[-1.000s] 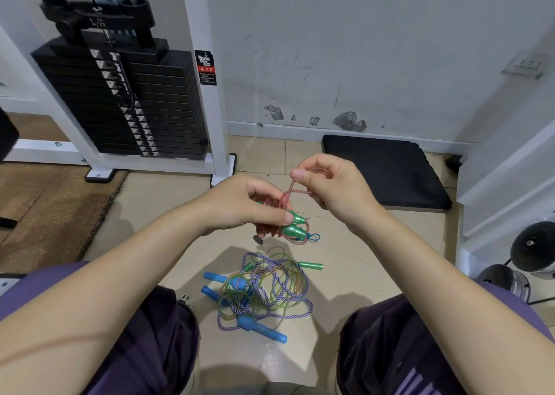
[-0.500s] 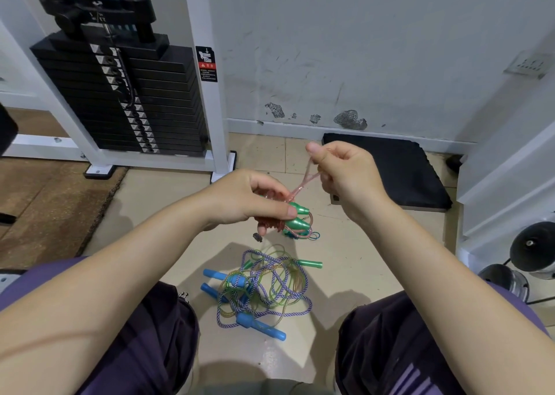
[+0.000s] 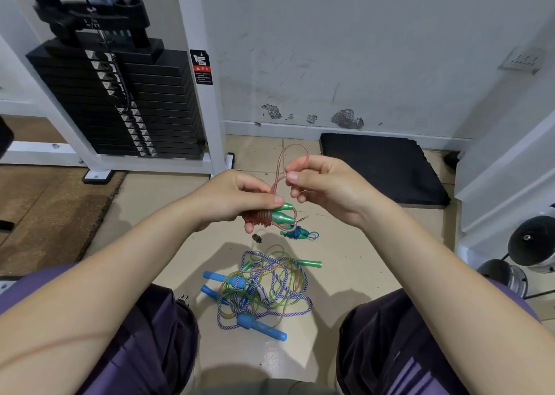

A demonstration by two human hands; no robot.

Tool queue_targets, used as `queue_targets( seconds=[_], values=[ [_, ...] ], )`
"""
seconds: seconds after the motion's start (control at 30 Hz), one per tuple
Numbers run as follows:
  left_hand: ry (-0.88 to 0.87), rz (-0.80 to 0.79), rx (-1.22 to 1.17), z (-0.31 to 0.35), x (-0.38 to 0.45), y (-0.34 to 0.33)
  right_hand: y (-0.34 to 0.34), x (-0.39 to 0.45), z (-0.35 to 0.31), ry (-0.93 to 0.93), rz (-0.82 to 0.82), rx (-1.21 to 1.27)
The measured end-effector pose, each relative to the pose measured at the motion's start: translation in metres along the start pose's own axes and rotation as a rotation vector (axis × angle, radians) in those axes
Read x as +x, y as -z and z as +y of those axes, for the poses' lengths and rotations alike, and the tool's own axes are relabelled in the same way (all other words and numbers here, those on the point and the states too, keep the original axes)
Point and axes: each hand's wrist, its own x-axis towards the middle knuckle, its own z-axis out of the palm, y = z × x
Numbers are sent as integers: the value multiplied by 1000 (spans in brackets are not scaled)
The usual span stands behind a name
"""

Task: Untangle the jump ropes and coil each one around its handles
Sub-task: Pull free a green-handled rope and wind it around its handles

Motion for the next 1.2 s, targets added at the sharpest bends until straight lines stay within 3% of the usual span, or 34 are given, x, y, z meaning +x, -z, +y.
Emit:
queue_targets(
  seconds=[0.13, 0.33, 0.5, 0.6, 0.73, 0.87, 0.97, 1.07, 1.13, 1.2],
  values=[
    [6, -23, 15, -1, 1, -1, 0, 2, 0, 95, 122, -93],
    [-19, -217, 75, 10, 0, -10, -7, 5, 4, 116, 206, -98],
    [-43, -150, 6, 3, 1, -2, -6, 4, 6, 56, 233, -108],
    [-56, -132, -10, 0, 1, 3, -1, 3, 10, 114, 319, -317],
    [-44, -112, 5, -2, 2, 6, -1, -2, 2, 348, 138, -534],
    [-20, -121, 20, -1, 1, 4, -6, -6, 0, 360, -72, -687],
    [2, -125, 35, 1, 1, 3, -8, -5, 5, 300, 84, -528],
    [30, -92, 53, -1, 2, 6, -4, -4, 4, 372, 265, -466],
    [48, -67, 80, -2, 4, 7, -2, -6, 1, 442, 235, -601],
    [52, -71, 95, -3, 4, 7, -4, -10, -1, 458, 99, -791]
  ],
)
